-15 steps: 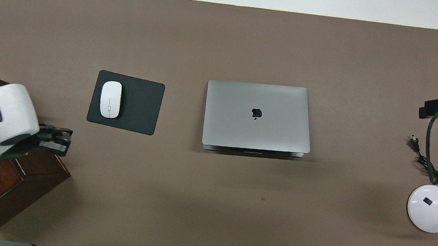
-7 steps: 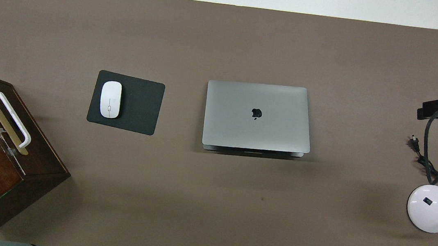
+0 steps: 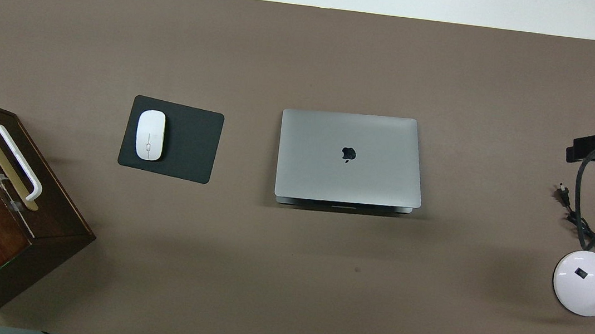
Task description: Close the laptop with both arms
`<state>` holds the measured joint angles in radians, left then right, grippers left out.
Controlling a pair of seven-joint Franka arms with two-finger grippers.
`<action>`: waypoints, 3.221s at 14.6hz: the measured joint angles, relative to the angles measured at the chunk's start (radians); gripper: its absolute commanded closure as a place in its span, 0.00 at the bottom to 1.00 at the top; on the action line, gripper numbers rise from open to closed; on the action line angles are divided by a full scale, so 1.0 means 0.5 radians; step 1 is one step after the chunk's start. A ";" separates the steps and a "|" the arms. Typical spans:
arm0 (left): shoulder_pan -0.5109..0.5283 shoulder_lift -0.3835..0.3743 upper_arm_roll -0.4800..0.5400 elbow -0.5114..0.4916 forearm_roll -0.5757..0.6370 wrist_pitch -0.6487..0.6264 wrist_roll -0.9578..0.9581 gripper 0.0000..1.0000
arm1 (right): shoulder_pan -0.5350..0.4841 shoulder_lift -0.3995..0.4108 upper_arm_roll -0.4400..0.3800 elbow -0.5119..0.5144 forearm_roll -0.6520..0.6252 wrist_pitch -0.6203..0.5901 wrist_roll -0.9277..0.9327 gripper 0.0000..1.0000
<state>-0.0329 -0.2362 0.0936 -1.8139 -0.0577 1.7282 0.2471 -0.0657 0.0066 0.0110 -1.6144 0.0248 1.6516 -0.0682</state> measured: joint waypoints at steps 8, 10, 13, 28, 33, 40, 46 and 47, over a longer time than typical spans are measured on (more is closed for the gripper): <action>0.000 0.194 -0.008 0.094 0.000 0.004 -0.038 0.00 | -0.031 -0.001 -0.006 -0.001 0.000 0.003 0.000 0.00; -0.001 0.195 -0.018 0.088 0.000 0.002 -0.078 0.00 | -0.031 -0.001 -0.006 -0.001 0.000 0.003 0.000 0.00; -0.001 0.194 -0.030 0.089 0.000 0.002 -0.099 0.00 | -0.031 -0.001 -0.005 -0.002 0.000 0.003 0.000 0.00; -0.009 0.190 -0.056 0.076 0.000 -0.001 -0.412 0.00 | -0.034 -0.003 -0.005 -0.003 0.000 0.003 0.000 0.00; -0.013 0.185 -0.055 0.057 0.008 -0.001 -0.412 0.00 | -0.034 -0.004 -0.005 -0.004 0.000 0.003 0.000 0.00; -0.014 0.180 -0.058 0.108 0.036 -0.051 -0.412 0.00 | -0.033 -0.038 -0.002 -0.066 0.000 0.002 0.000 0.00; -0.014 0.180 -0.058 0.119 0.039 -0.201 -0.412 0.00 | -0.033 -0.092 -0.002 -0.158 0.000 -0.049 -0.004 0.00; -0.014 0.180 -0.058 0.120 0.039 -0.236 -0.412 0.00 | -0.033 -0.102 -0.001 -0.167 0.000 -0.086 -0.006 0.00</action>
<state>-0.0397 -0.1462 0.0648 -1.7539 -0.0379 1.6100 0.0410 -0.0824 -0.0444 0.0104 -1.6981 0.0248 1.6088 -0.0713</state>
